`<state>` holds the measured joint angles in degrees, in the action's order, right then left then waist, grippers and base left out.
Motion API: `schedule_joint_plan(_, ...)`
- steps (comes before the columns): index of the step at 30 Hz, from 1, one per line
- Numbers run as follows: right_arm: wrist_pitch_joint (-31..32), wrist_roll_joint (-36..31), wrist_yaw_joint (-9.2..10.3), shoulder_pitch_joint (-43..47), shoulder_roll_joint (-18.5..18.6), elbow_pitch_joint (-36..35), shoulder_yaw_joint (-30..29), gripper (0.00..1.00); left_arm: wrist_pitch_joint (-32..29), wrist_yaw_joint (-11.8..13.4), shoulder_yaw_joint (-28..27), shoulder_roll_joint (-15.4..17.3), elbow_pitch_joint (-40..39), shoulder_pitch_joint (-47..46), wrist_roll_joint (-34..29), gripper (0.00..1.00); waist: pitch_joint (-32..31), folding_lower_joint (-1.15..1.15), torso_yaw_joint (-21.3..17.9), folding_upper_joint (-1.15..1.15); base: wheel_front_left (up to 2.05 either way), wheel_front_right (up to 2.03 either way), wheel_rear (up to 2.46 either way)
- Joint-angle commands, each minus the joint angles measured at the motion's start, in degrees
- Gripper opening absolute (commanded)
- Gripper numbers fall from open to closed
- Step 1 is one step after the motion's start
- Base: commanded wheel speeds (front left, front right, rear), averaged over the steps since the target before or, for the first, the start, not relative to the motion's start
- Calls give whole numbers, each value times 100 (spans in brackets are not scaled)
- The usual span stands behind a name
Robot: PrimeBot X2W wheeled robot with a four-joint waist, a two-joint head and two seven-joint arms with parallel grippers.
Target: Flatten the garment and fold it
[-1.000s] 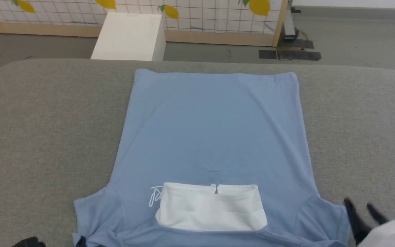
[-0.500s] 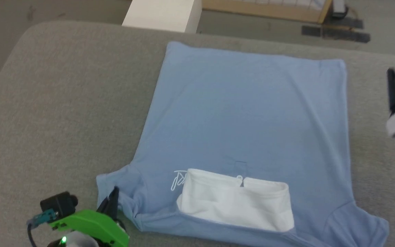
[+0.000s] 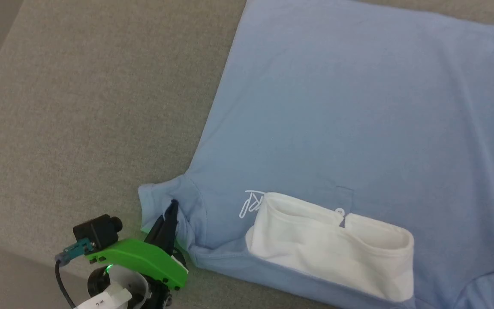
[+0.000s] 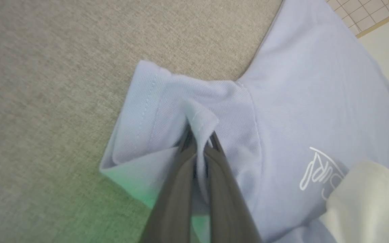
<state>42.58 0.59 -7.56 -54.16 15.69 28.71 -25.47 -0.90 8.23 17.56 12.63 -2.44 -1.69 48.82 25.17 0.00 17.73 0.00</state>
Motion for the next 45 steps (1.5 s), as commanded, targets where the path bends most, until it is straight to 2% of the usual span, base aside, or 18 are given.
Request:
schedule_joint_plan(1,240,-172,8,-152,-9,-22,-128,100,39,-50,19,-39,-4,-161,31,0,704,0,400,0,0,0,0)
schedule_joint_plan(6,1148,-719,8,-394,-201,-307,-442,100,85,-120,76,-109,56,-282,35,0,915,0,481,0,0,0,0)
schedule_joint_plan(7,1283,-774,8,-406,-238,-361,-473,97,94,-129,82,-116,71,-288,37,0,925,0,485,0,0,0,0)
schedule_joint_plan(9,1546,-904,8,-391,-301,-506,-524,39,114,-145,83,-124,107,-287,47,0,930,0,488,0,0,0,0)
schedule_joint_plan(12,1697,-974,8,-249,-347,-771,-506,0,128,-150,82,-118,182,-270,55,0,842,0,476,0,0,0,0)
schedule_joint_plan(15,1231,-733,8,-16,-337,-1007,-451,0,138,-144,71,-105,250,-239,66,0,657,0,435,0,0,0,0)
schedule_joint_plan(17,625,-551,8,311,-305,-1159,-351,0,135,-142,64,-88,272,-197,80,0,461,0,383,0,0,0,0)
schedule_joint_plan(19,-129,-342,8,755,-252,-1303,-151,0,123,-118,50,-47,280,-132,80,0,241,0,318,0,0,0,0)
schedule_joint_plan(22,-1576,52,8,1517,-179,-1468,216,0,100,-37,-12,53,266,7,75,0,-173,0,157,0,0,0,0)
schedule_joint_plan(25,-2753,395,8,2251,-296,-1558,292,0,40,65,-95,191,216,206,87,0,-608,0,-54,0,0,0,0)
schedule_joint_plan(29,-3621,621,8,3159,-621,-1770,91,0,-60,212,-196,372,90,476,98,0,-1118,0,-340,0,0,0,0)
schedule_joint_plan(32,-3790,657,8,3807,-885,-1982,-102,0,-141,302,-252,491,-28,663,112,0,-1386,0,-567,0,0,0,0)
schedule_joint_plan(36,-3510,775,8,4541,-1154,-2303,-419,0,-226,403,-313,606,-207,866,135,0,-1587,0,-875,0,0,0,0)
schedule_joint_plan(40,-2975,815,8,5030,-1252,-2554,-804,0,-290,470,-327,671,-347,979,139,0,-1672,0,-1122,0,0,0,0)
schedule_joint_plan(45,-1872,1025,8,5405,-1278,-2431,-1178,0,-350,513,-313,711,-421,1032,140,0,-1720,0,-1343,0,0,0,0)
